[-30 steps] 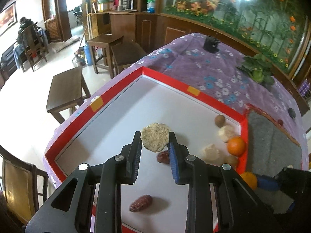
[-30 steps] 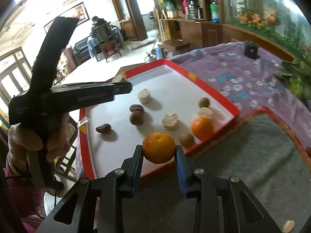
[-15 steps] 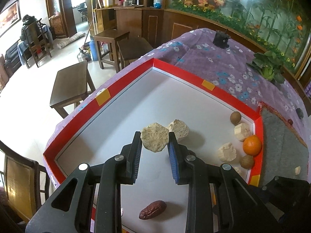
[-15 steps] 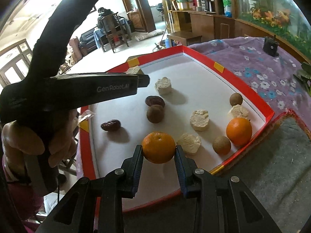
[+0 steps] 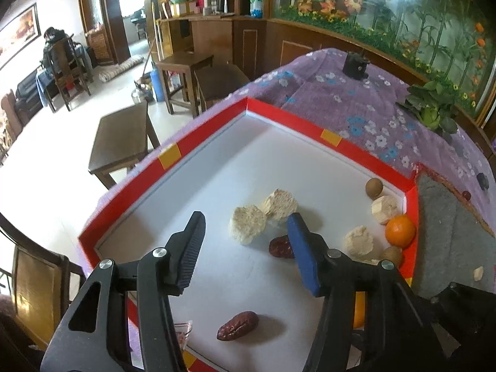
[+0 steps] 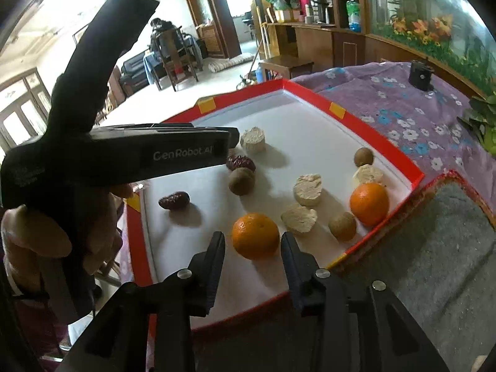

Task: Organize fruits
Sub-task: 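Open both tools to drop the cookie and orange into the tray, then move both open tools back over the felt mat, then grasp the red date with the left tool while the right tool grasps a beige cookie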

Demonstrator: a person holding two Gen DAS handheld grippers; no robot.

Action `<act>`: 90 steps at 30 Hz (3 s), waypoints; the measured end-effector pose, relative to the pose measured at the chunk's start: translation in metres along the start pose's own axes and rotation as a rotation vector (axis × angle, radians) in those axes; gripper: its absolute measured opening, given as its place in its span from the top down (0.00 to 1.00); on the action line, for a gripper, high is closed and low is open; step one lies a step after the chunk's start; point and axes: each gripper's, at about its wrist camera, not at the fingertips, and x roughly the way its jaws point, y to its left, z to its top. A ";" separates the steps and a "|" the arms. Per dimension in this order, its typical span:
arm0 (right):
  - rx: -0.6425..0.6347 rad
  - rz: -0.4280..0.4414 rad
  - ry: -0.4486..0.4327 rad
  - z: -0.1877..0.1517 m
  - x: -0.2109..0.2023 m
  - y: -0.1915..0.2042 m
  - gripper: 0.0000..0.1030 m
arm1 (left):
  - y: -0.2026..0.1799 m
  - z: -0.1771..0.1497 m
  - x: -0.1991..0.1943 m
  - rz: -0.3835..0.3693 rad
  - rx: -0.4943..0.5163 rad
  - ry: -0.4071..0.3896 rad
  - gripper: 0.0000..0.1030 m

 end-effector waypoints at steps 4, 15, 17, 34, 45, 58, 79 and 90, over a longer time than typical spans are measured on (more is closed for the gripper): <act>0.030 -0.014 -0.044 -0.003 -0.022 -0.010 0.58 | -0.012 0.001 -0.012 -0.011 0.020 -0.023 0.46; 0.171 -0.130 -0.089 -0.034 -0.070 -0.072 0.56 | -0.082 -0.006 -0.037 -0.123 0.131 -0.041 0.46; 0.197 -0.146 -0.095 -0.043 -0.078 -0.082 0.56 | -0.099 -0.009 -0.040 -0.140 0.157 -0.041 0.46; 0.356 -0.310 -0.111 -0.106 -0.141 -0.149 0.55 | -0.203 -0.031 -0.049 -0.264 0.311 -0.005 0.46; 0.432 -0.367 -0.104 -0.147 -0.167 -0.182 0.54 | -0.243 -0.039 -0.043 -0.306 0.359 0.040 0.46; 0.318 -0.328 -0.046 -0.145 -0.137 -0.198 0.56 | -0.267 -0.034 -0.036 -0.328 0.384 0.072 0.46; 0.477 -0.264 -0.166 -0.168 -0.161 -0.252 0.75 | -0.400 0.027 0.035 -0.408 0.424 0.204 0.46; 0.487 -0.228 -0.174 -0.170 -0.162 -0.256 0.75 | -0.420 0.022 0.065 -0.368 0.442 0.249 0.60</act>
